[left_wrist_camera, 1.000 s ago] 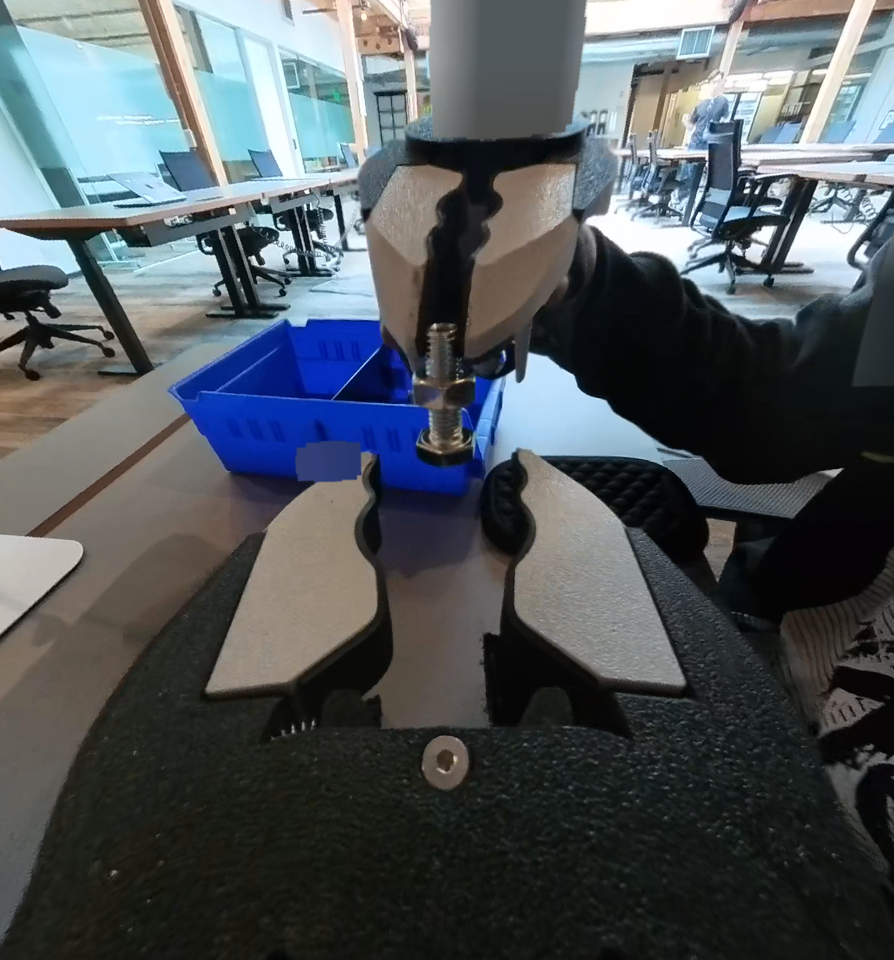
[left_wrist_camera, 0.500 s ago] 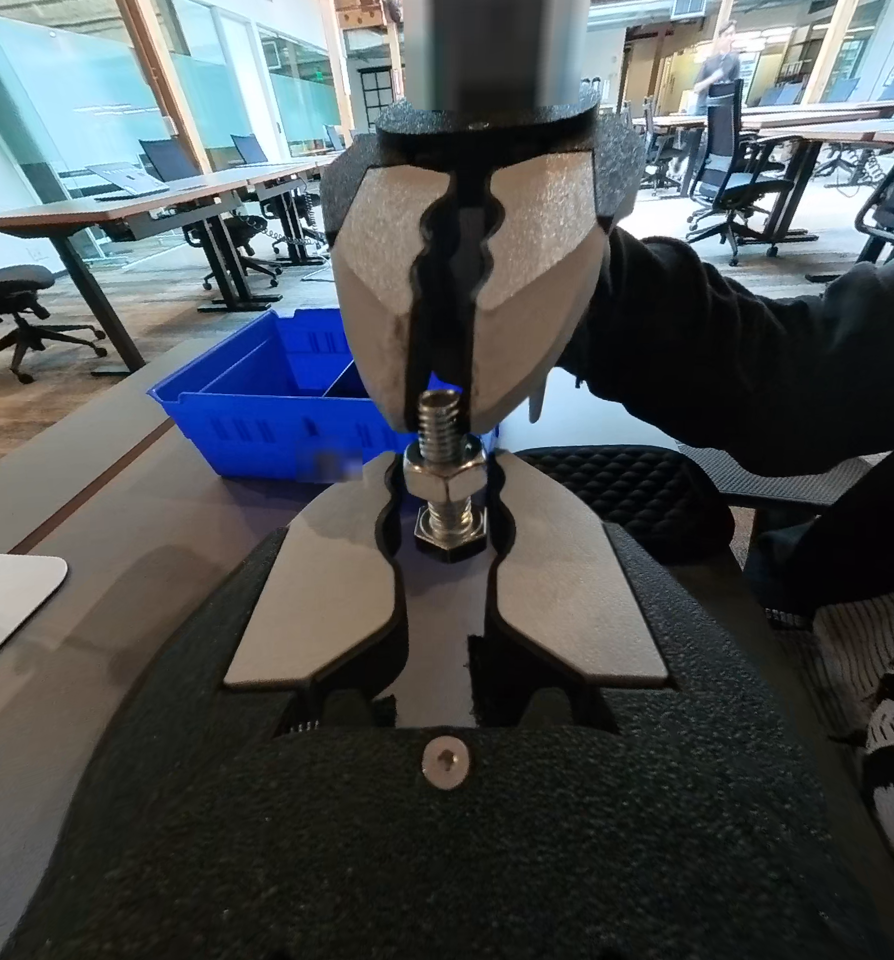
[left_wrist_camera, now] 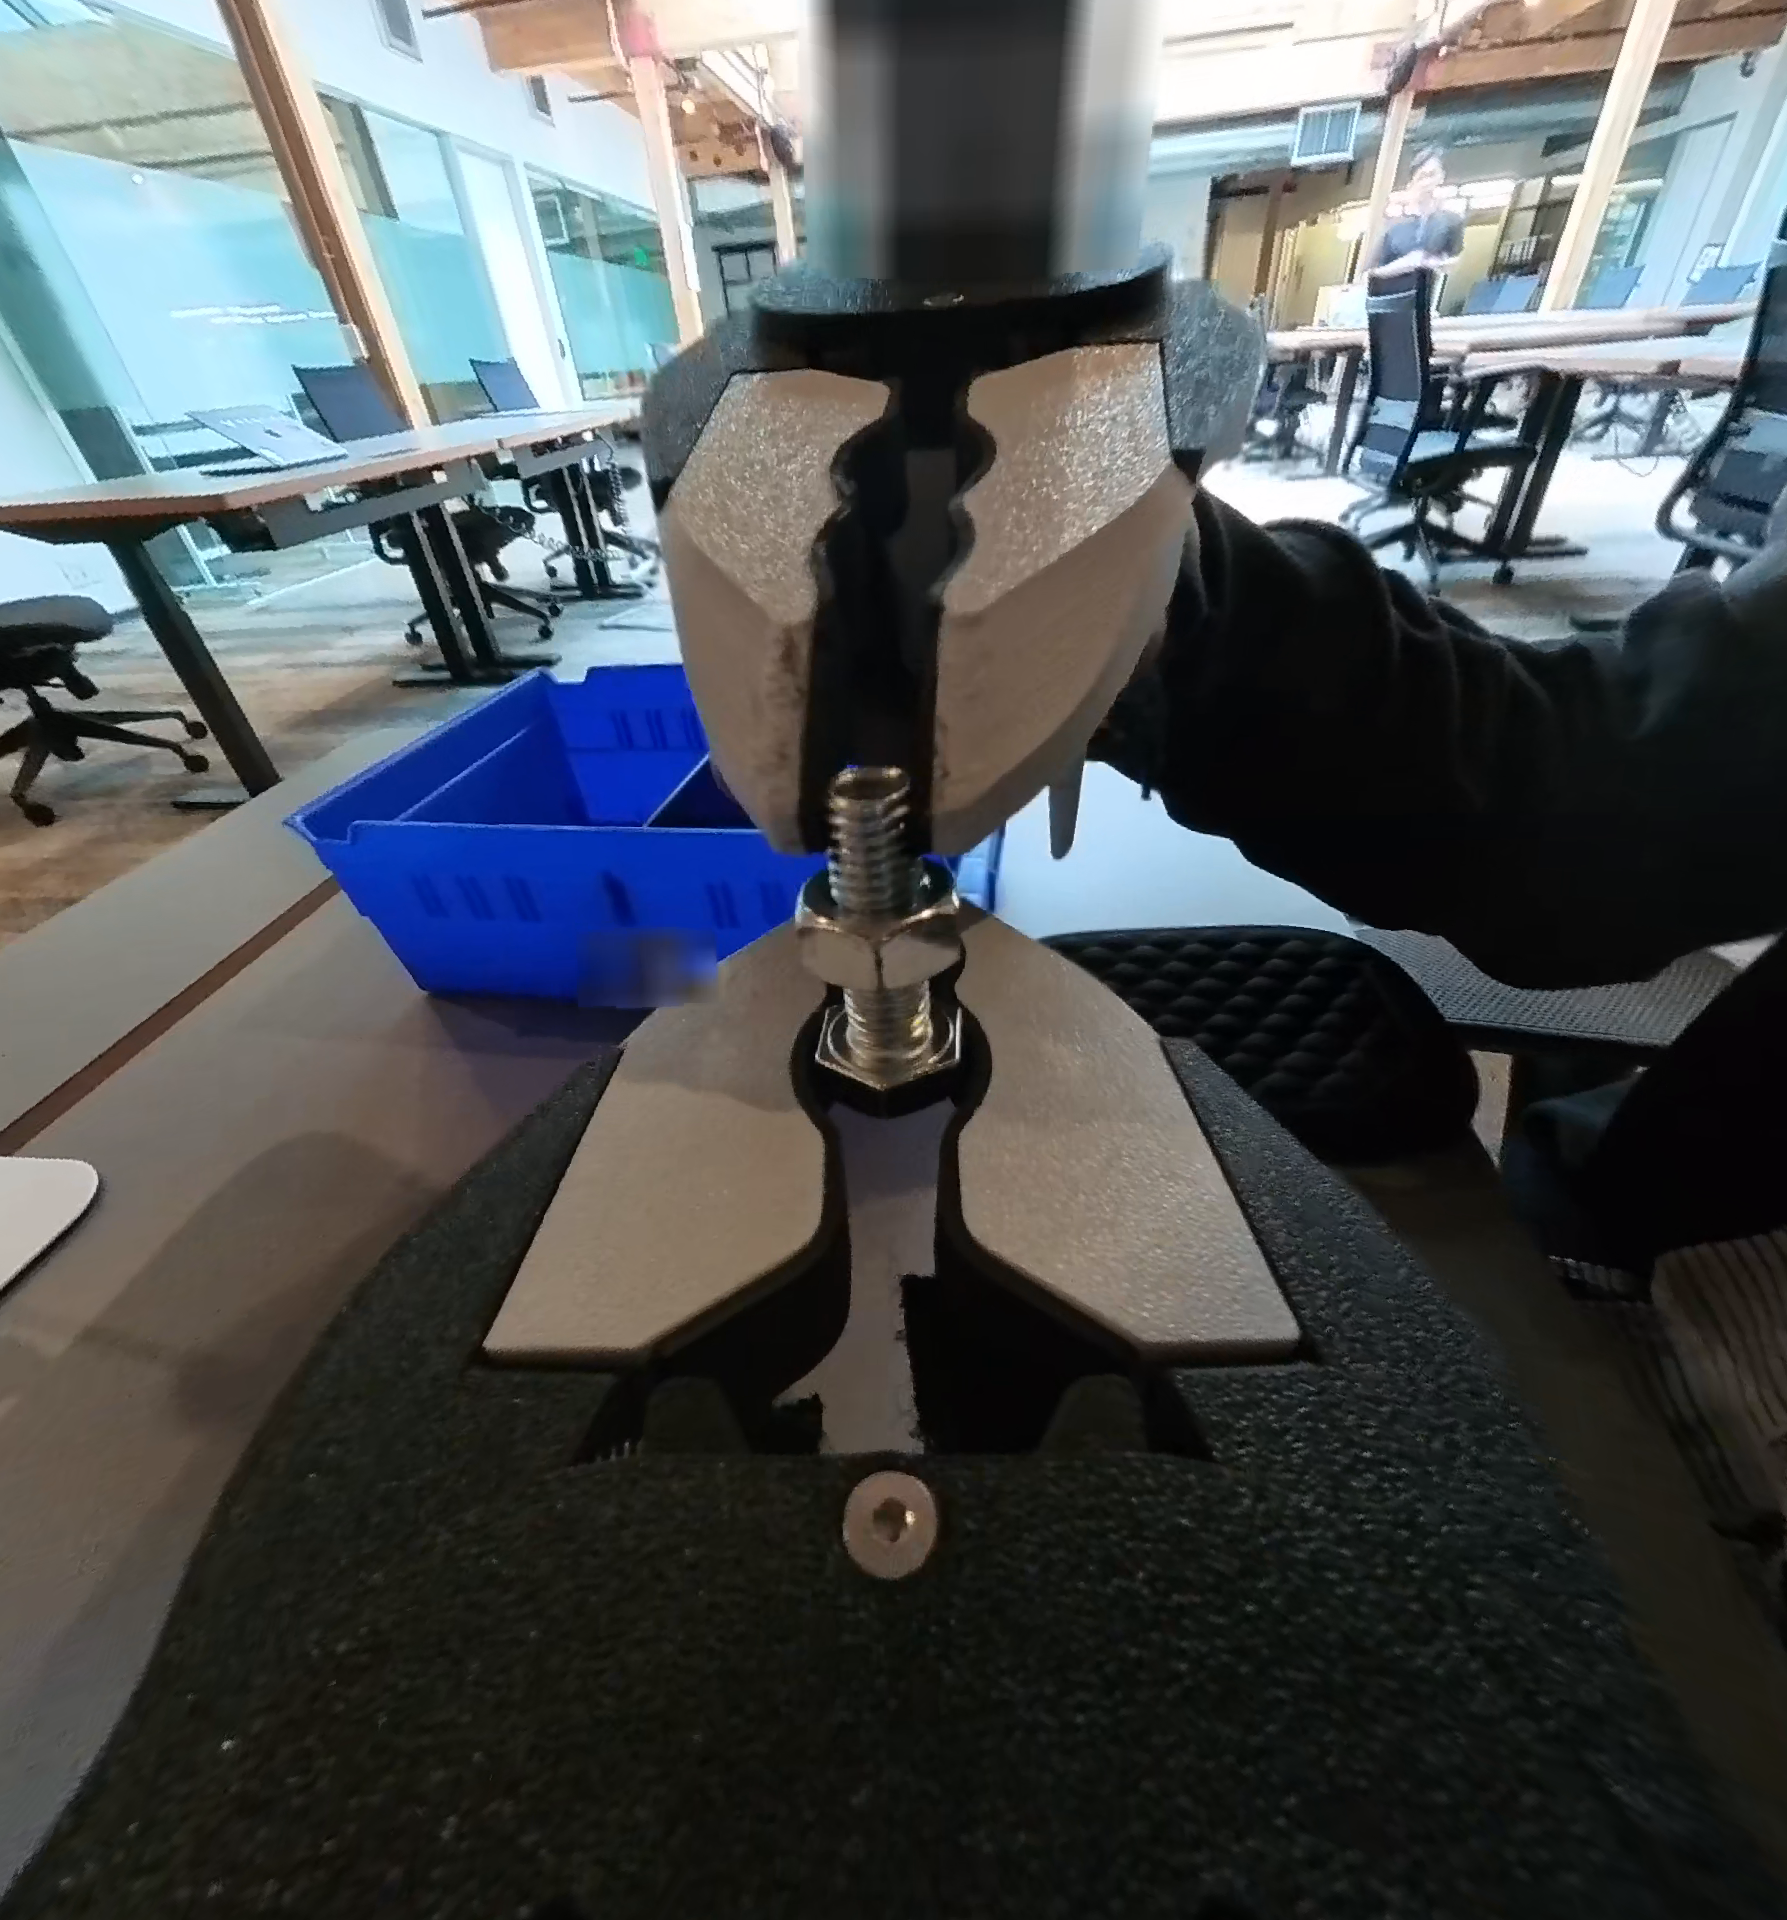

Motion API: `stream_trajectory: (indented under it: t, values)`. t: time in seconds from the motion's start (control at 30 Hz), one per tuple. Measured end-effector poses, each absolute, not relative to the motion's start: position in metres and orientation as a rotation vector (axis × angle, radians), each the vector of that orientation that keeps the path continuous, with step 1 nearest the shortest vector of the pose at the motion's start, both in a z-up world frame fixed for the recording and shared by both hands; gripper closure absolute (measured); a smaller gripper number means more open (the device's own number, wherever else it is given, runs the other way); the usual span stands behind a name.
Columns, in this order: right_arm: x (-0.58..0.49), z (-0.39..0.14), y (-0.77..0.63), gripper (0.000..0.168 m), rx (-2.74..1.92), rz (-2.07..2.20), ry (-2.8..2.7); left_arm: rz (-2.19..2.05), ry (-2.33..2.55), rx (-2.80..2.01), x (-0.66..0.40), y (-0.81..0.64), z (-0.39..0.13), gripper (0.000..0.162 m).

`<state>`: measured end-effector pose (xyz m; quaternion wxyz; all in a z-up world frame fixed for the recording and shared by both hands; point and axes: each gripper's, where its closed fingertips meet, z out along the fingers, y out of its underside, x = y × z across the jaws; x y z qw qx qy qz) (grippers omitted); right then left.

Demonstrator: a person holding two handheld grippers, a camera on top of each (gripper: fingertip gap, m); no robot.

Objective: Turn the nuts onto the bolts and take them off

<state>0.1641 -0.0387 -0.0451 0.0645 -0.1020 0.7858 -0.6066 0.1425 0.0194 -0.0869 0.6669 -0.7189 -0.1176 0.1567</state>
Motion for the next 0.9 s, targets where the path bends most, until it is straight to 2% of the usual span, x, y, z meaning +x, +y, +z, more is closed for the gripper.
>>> stream_trajectory:
  t: [0.03, 0.07, 0.1, 0.2, 0.33, 0.5, 0.9]
  values:
    - [0.161, -0.046, -0.039, 0.157, -0.304, -1.845, 2.390, 0.351, -0.270, -1.610, 0.141, 0.019, -0.088, 0.149]
    - [0.159, -0.046, -0.039, 0.142, -0.305, -1.871, 2.394, 0.346, -0.278, -1.605, 0.138, 0.019, -0.091, 0.148]
    - [0.157, -0.046, -0.037, 0.134, -0.299, -1.889, 2.387, 0.344, -0.288, -1.603, 0.136, 0.018, -0.094, 0.151]
    - [0.150, -0.051, -0.034, 0.134, -0.228, -1.977, 2.374, 0.321, -0.317, -1.577, 0.130, 0.017, -0.104, 0.151]
    - [0.141, -0.072, -0.033, 0.121, -0.023, -2.012, 2.415, 0.335, -0.349, -1.554, 0.123, 0.012, -0.113, 0.149]
    - [0.135, -0.091, -0.037, 0.127, 0.219, -2.039, 2.520, 0.367, -0.377, -1.568, 0.118, 0.007, -0.125, 0.150]
    - [0.130, -0.107, -0.042, 0.129, 0.296, -1.957, 2.626, 0.350, -0.354, -1.600, 0.121, 0.010, -0.133, 0.149]
